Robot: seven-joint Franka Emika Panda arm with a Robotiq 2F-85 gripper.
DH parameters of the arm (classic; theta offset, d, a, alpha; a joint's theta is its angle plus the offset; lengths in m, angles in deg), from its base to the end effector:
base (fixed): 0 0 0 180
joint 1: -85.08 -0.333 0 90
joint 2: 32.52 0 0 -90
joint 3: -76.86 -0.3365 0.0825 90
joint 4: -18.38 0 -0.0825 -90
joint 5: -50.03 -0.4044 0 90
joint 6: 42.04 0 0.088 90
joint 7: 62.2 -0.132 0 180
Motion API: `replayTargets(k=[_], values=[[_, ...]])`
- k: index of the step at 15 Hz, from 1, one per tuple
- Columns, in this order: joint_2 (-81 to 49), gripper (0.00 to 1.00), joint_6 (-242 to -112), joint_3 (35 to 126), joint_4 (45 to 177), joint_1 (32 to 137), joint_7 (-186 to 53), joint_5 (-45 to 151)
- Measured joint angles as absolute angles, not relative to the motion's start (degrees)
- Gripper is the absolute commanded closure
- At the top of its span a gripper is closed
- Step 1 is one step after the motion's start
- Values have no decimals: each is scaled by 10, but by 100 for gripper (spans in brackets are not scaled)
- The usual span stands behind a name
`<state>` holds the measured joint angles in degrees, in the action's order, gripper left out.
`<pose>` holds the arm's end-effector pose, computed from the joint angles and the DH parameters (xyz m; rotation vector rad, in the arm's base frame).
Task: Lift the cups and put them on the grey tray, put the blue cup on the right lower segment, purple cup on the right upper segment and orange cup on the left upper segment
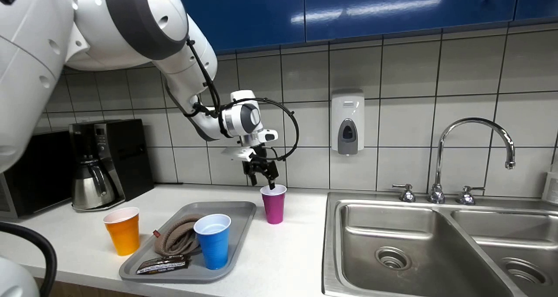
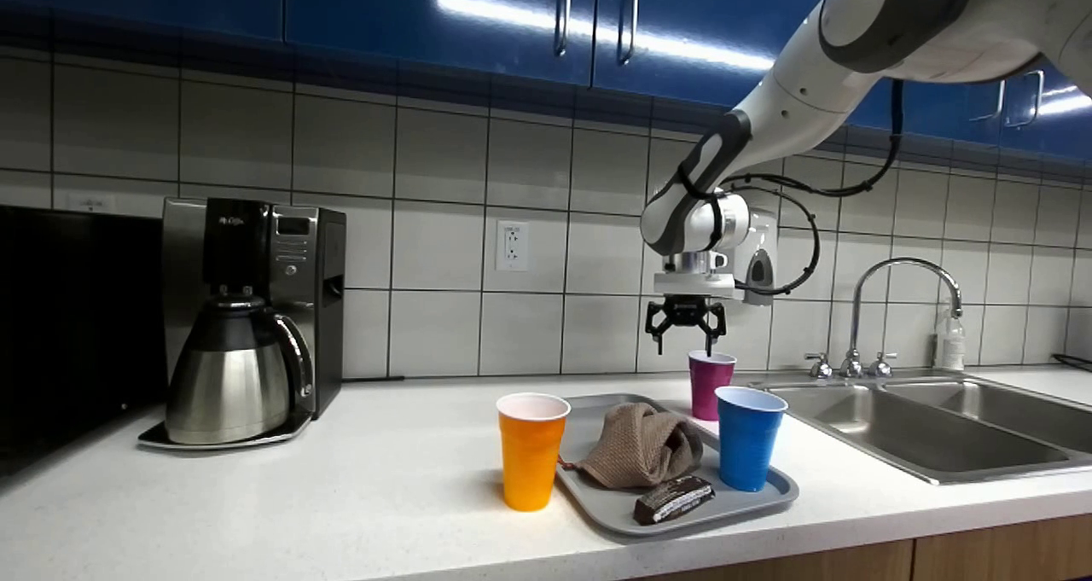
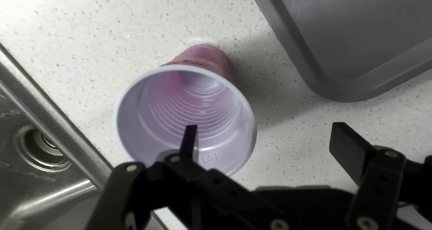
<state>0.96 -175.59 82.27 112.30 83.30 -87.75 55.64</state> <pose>0.7265 -0.0415 0.2682 2.9635 -0.6428 0.1984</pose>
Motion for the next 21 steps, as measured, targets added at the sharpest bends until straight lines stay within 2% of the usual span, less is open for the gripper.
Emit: replayTargets(k=[5,6,7,16,17,21], values=[[30,0,-1756,824,1115,832,-877,556],[33,25,-1756,827,1114,830,-877,556],[35,26,-1756,829,1113,829,-877,556],[38,97,-1756,838,1112,826,-877,559],[38,100,-1756,841,1112,825,-877,560],[37,99,-1756,850,1111,822,-877,562]])
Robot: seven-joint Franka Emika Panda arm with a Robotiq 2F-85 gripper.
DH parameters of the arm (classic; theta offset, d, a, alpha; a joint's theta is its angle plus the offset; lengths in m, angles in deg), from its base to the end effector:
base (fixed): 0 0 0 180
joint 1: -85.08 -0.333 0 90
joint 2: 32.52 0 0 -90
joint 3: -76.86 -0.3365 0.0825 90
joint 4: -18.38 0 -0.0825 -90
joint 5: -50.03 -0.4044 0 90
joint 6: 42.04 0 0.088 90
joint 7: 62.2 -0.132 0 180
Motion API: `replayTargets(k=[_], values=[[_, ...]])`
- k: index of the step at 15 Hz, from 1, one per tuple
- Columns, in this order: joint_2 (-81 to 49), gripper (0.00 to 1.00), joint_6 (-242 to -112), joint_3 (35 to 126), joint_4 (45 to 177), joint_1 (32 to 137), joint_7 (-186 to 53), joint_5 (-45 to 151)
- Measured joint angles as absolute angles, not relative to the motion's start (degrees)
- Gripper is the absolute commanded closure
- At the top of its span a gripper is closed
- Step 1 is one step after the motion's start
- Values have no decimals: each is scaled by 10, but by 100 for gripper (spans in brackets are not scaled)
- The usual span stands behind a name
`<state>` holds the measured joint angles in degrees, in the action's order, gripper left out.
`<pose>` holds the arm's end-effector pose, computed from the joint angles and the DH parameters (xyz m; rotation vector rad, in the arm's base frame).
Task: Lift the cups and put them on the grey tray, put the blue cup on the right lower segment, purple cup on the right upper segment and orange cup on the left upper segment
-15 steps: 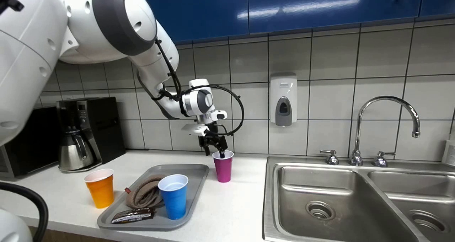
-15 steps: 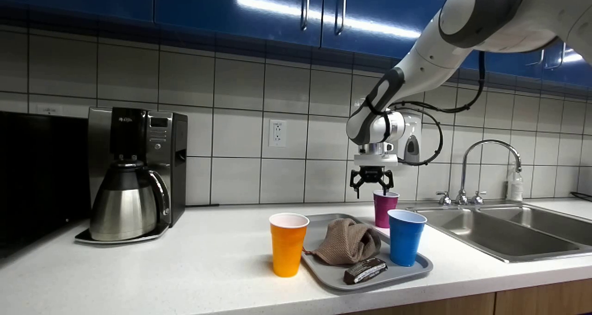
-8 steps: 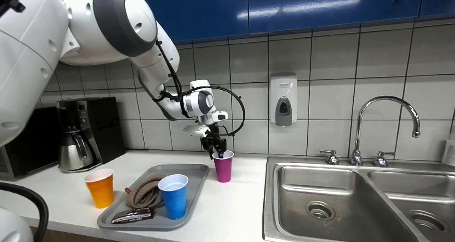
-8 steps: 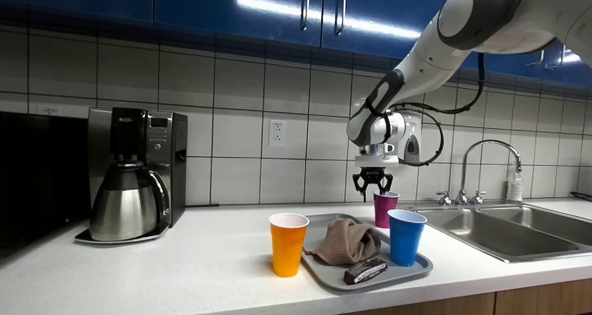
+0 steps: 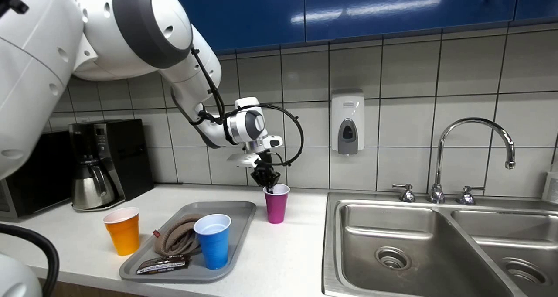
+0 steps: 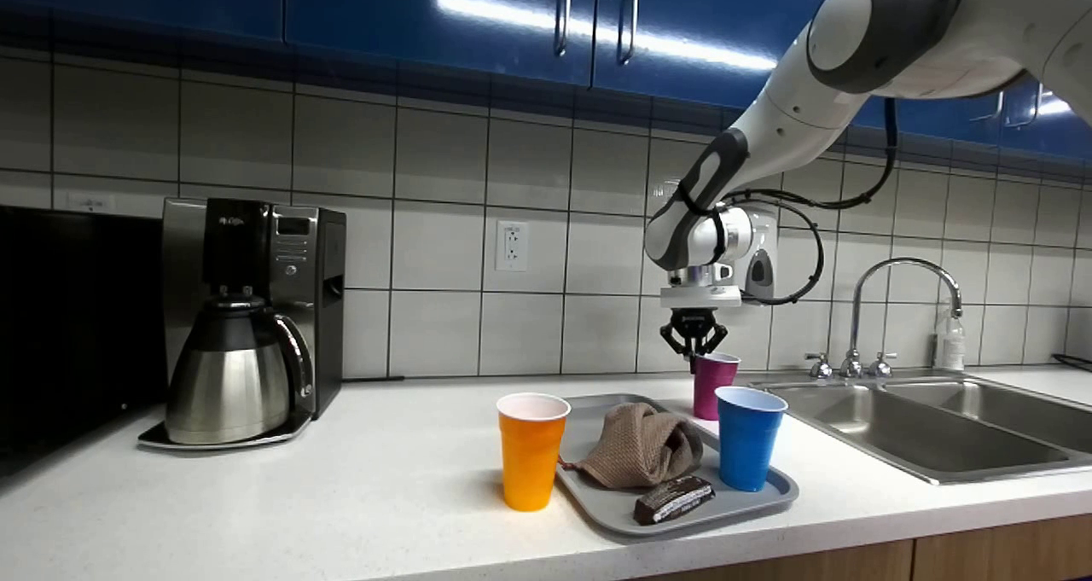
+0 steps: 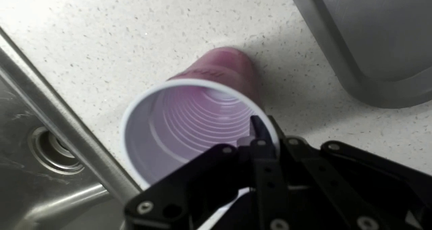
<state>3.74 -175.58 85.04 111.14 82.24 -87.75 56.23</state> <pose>0.7281 -0.0593 0.2447 2.9186 -0.6478 0.1656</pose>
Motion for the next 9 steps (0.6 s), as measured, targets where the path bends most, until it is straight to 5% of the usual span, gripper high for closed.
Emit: replayTargets(k=[9], values=[[17,99,-1733,862,1112,813,-877,572]])
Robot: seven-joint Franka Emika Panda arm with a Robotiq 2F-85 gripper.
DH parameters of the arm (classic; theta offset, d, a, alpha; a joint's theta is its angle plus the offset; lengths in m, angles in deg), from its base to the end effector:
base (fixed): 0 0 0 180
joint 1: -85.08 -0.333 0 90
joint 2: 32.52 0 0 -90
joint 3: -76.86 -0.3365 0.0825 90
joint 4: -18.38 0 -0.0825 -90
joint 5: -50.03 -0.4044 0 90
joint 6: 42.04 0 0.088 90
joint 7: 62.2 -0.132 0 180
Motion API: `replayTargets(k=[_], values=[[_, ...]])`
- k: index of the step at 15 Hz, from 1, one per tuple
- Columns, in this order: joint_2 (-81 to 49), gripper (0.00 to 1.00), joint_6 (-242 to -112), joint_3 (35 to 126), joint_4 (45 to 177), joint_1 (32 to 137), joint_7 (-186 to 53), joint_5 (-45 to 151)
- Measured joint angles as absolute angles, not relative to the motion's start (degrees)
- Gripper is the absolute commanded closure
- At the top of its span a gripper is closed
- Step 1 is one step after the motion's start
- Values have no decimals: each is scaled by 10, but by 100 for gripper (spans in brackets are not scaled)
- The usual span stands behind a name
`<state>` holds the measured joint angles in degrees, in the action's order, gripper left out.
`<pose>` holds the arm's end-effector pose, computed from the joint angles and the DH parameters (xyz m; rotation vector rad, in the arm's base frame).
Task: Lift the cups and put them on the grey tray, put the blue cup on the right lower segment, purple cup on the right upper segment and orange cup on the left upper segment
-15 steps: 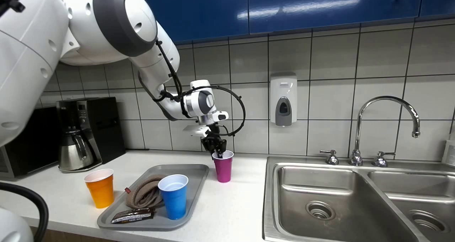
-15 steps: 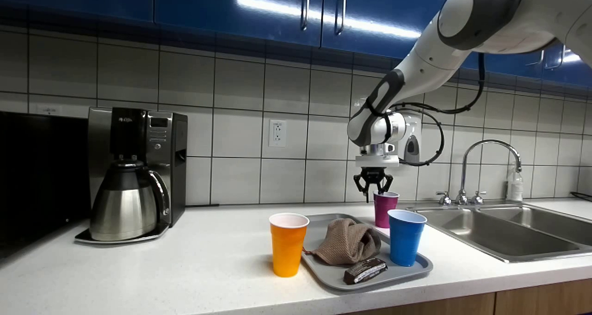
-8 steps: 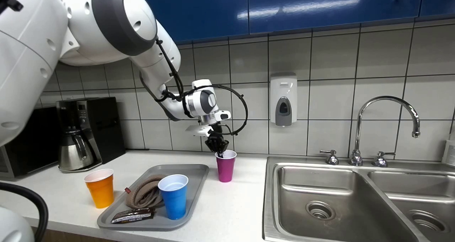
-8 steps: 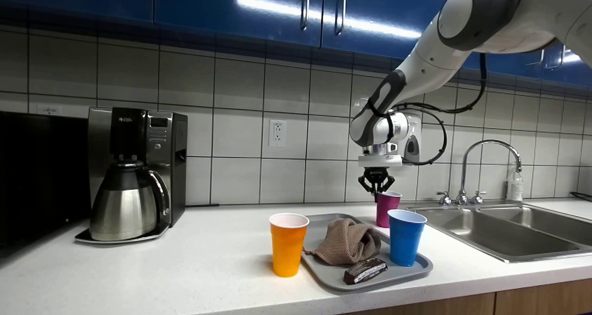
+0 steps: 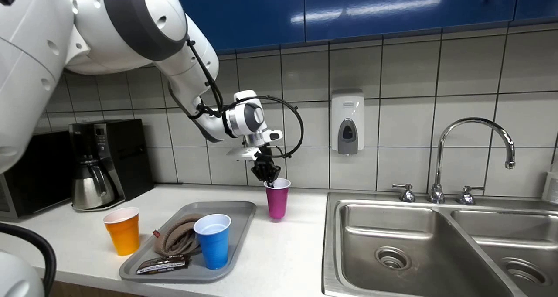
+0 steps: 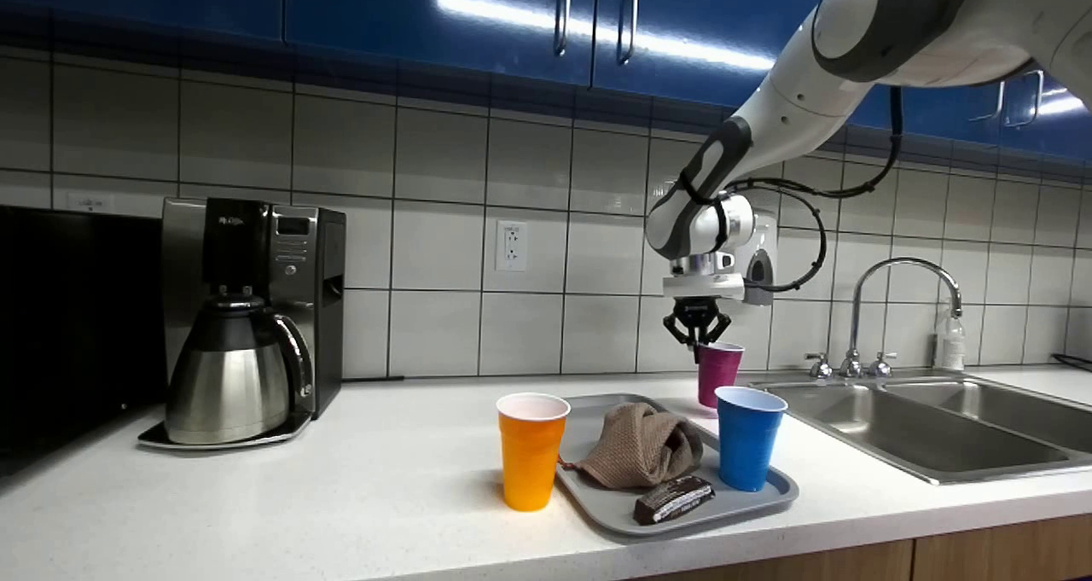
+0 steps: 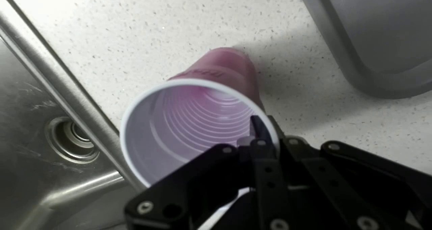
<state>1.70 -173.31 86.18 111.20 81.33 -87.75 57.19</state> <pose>0.7255 -0.0616 0.2674 2.8973 -0.6370 0.1640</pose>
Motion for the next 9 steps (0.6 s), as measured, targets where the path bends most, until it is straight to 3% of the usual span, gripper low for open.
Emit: replayTargets(k=[9], values=[[-21,99,-1707,857,1135,763,-878,594]])
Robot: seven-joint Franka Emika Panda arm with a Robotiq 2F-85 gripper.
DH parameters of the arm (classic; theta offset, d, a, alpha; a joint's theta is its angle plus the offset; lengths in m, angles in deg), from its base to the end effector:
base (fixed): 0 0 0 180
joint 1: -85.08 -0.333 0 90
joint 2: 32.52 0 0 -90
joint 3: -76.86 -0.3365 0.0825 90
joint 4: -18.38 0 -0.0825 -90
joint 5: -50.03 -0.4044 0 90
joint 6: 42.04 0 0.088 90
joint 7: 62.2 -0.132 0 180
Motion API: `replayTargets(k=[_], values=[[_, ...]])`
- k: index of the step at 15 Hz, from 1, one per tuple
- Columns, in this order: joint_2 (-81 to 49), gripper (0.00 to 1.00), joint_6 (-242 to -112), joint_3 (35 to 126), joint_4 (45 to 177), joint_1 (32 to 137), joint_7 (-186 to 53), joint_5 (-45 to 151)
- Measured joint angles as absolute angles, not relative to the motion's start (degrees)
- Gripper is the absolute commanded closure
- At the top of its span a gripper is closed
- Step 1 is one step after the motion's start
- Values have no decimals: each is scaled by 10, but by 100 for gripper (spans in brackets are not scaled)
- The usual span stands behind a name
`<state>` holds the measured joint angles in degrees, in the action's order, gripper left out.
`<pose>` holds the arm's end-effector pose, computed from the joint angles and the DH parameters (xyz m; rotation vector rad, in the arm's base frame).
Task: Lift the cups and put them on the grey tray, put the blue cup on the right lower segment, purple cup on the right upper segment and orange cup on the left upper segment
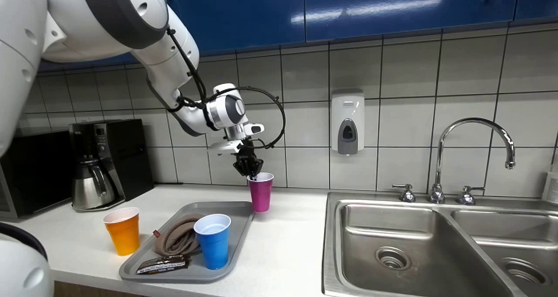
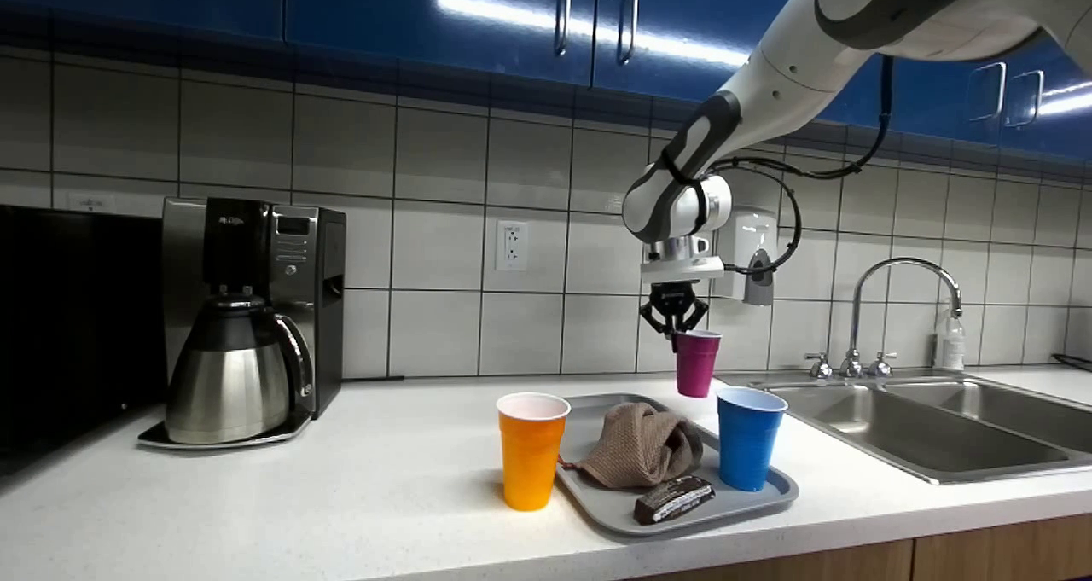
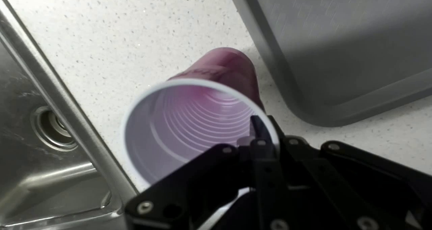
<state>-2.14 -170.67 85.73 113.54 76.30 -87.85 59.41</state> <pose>0.7140 0.0027 0.2916 2.9081 -0.4800 0.1509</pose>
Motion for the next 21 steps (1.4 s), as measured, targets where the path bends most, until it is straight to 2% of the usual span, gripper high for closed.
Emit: replayTargets(k=[9,21], values=[[-25,99,-1707,840,1151,718,-882,597],[-25,99,-1748,828,1182,710,-921,596]])
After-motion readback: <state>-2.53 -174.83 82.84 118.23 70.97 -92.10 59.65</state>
